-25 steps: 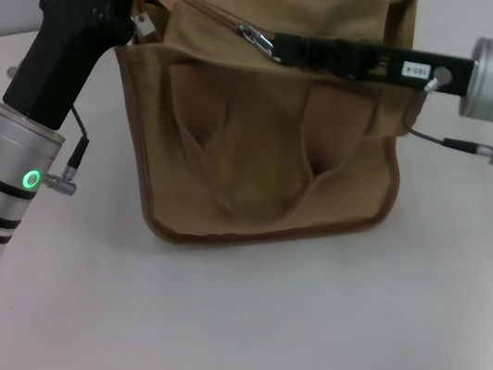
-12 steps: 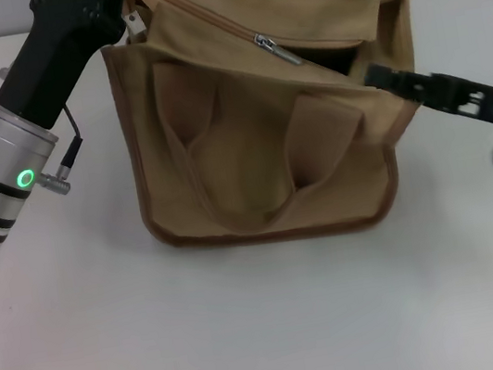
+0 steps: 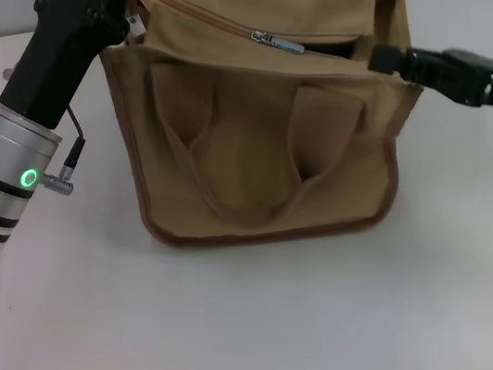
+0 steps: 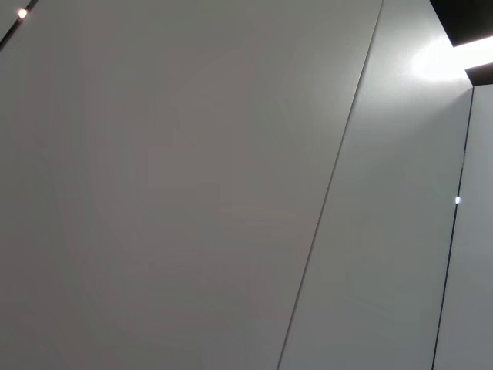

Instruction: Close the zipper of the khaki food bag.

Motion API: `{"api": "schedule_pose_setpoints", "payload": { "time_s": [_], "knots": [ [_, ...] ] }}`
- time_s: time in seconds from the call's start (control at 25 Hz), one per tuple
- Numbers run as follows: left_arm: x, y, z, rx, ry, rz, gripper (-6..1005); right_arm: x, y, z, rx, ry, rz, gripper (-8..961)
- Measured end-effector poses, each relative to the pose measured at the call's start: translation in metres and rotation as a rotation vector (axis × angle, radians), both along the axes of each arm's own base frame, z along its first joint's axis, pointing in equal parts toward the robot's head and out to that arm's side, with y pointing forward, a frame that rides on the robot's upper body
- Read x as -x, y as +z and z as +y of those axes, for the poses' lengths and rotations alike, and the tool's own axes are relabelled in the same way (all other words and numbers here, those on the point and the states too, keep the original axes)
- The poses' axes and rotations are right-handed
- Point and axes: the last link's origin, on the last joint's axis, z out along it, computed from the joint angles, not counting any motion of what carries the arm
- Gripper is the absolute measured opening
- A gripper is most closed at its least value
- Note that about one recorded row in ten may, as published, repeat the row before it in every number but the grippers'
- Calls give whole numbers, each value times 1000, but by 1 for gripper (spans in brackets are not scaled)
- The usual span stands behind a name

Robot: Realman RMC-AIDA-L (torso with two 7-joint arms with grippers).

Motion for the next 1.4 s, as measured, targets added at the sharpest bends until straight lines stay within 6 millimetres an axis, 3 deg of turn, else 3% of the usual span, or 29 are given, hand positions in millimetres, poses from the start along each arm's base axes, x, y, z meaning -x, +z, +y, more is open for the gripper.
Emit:
{"api": "schedule_pose_setpoints", "payload": {
  "time_s": [0.12, 0.48, 0.92, 1.4],
  "knots": [
    [0, 0, 0, 1, -1, 1, 23, 10, 6, 9, -30, 52, -21, 5],
    [-2, -1, 1, 4, -8, 2, 23, 23, -4, 30, -121, 78, -98, 412],
    [-4, -1, 4, 3, -9, 8, 23, 34, -16, 43, -101, 86, -165, 611],
    [-10, -1, 8, 5, -26, 11, 23, 39, -23, 48, -87, 94, -193, 617]
  ]
}}
